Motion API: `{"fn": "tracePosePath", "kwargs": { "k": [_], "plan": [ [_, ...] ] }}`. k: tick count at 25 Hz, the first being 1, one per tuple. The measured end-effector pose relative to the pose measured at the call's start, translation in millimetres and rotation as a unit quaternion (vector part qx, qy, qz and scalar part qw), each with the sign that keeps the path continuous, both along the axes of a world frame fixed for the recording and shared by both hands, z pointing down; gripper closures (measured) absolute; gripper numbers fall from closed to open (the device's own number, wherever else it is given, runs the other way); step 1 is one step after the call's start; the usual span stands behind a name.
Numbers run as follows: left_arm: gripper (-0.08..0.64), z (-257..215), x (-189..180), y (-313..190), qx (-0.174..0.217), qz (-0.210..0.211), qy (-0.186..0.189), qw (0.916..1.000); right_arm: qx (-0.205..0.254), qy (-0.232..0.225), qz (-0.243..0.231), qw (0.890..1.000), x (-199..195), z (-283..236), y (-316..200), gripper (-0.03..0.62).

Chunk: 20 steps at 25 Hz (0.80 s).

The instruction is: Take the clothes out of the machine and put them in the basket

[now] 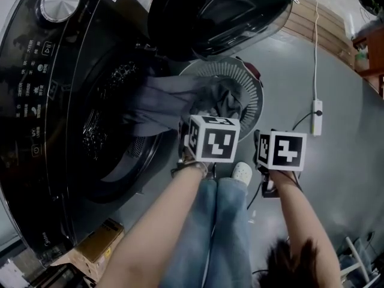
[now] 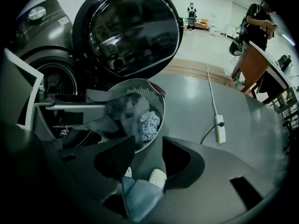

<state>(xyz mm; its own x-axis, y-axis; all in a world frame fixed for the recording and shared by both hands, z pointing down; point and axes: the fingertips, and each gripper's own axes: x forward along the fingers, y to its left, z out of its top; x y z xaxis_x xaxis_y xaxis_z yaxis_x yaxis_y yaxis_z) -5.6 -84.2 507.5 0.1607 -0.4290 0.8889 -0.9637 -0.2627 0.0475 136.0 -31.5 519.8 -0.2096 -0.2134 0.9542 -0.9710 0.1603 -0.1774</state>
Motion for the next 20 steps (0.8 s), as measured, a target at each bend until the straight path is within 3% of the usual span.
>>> {"fn": "tracePosePath", "kwargs": {
  "k": [4, 10, 15, 20],
  "plan": [
    [0.081, 13.2, -19.5, 5.5, -0.016, 0.000, -0.025, 0.9996, -0.002, 0.004, -0.002, 1.000, -1.7, 4.1, -0.8, 0.408],
    [0.080, 25.6, -69.2, 10.9, -0.025, -0.005, -0.073, 0.9970, -0.008, 0.008, -0.013, 1.000, -12.3, 12.1, 1.8, 0.410],
    [0.069, 28.6, -129.2, 11.7, -0.021, -0.009, -0.140, 0.9899, -0.010, 0.009, -0.024, 1.000, -32.4, 20.6, 4.1, 0.413],
    [0.067, 40.0, -180.3, 17.6, -0.042, -0.021, -0.179, 0.9827, -0.011, 0.007, -0.038, 0.999, -57.4, 27.2, 6.5, 0.414]
  ]
}}
